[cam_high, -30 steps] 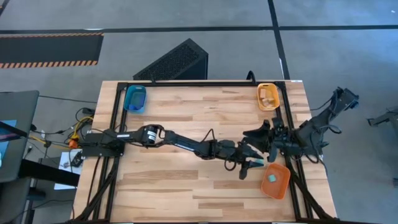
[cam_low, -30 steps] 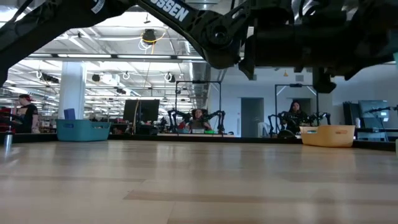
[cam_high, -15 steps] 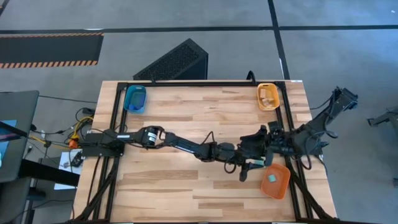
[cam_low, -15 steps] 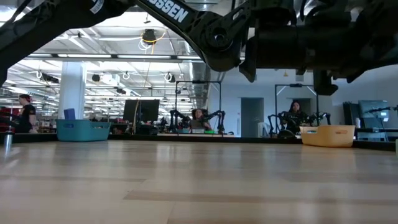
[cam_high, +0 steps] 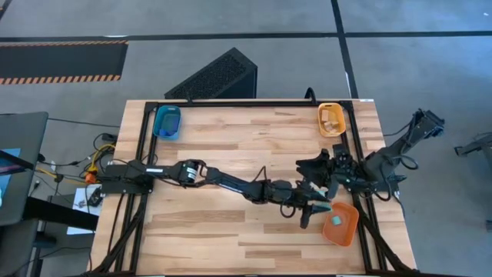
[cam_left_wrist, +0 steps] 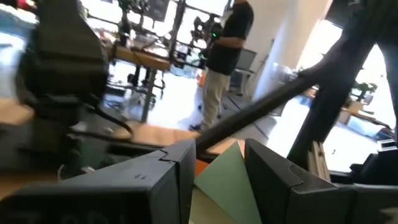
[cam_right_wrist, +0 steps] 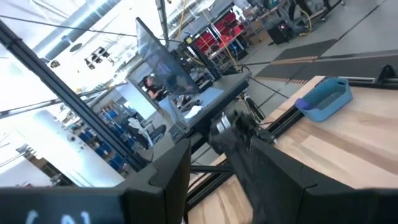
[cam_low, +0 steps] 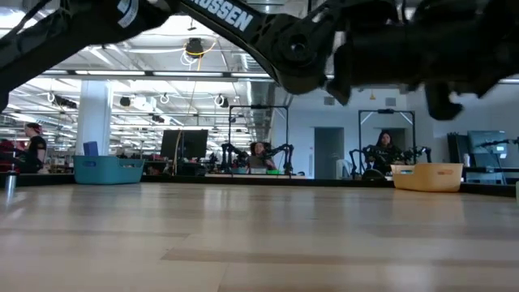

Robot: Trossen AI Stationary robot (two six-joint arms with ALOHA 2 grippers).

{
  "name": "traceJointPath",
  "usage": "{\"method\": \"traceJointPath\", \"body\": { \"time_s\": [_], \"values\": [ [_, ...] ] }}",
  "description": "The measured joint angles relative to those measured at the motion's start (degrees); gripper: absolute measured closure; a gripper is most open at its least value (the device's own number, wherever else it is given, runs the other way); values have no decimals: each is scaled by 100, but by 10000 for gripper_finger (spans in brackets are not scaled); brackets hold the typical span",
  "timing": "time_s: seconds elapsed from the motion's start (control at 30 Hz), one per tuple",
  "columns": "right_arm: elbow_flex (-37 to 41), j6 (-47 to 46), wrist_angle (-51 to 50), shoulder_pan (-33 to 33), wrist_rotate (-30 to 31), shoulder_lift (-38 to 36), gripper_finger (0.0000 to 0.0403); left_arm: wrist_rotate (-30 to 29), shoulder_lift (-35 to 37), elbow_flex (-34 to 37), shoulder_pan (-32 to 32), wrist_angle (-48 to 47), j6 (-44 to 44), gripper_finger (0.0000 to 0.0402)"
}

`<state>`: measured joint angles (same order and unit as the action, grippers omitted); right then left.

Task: Sort & place blocks by color
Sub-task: Put the top light blue block into the orange bin

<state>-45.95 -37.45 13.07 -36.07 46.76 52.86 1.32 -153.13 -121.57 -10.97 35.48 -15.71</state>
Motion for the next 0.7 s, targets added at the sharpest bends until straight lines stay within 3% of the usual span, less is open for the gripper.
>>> {"method": "traceJointPath", "body": {
  "time_s": [0.23,0.7],
  "values": [
    [0,-47,31,-62,-18,13,217,0,-538,-1085,-174,-263,173,300],
    [-4,-402,127,-95,-24,531,217,339,-742,-1107,-219,-413,1,300]
  ]
}}
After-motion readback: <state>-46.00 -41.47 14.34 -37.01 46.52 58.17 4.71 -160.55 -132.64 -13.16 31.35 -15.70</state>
